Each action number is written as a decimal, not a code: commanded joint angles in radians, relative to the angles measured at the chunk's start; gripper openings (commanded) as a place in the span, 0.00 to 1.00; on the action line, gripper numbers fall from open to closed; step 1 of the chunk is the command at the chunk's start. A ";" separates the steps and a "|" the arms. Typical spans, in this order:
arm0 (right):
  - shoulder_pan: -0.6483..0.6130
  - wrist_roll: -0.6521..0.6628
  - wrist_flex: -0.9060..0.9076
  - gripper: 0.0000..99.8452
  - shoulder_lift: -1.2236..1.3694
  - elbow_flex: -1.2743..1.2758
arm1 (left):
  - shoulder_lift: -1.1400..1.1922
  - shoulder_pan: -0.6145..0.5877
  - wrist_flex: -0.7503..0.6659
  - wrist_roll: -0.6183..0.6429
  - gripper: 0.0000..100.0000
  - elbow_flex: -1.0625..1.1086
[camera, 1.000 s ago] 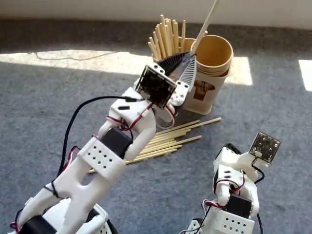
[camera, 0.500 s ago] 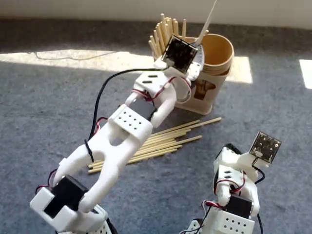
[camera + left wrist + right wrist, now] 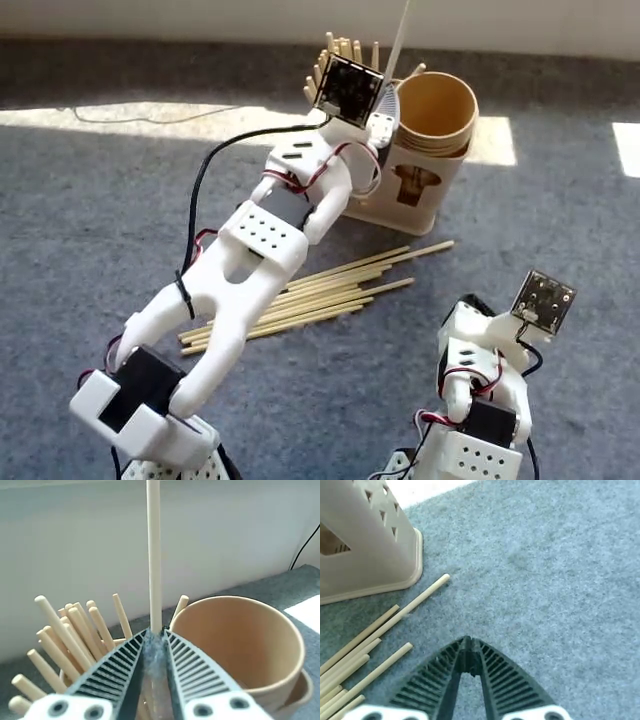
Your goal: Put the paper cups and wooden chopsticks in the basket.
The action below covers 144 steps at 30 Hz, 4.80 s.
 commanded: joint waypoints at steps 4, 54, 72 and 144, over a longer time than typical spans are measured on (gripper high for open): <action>0.008 -0.005 -0.004 0.01 -0.007 0.117 | -0.021 -0.018 0.127 0.012 0.06 -0.059; 0.008 -0.005 -0.004 0.01 -0.007 0.117 | -0.435 0.097 1.217 -0.361 0.10 0.024; 0.010 -0.005 -0.002 0.01 -0.007 0.117 | -0.219 0.131 1.054 -0.503 0.10 0.315; 0.010 -0.005 -0.002 0.01 -0.007 0.117 | -0.039 0.105 1.079 -0.428 0.09 0.252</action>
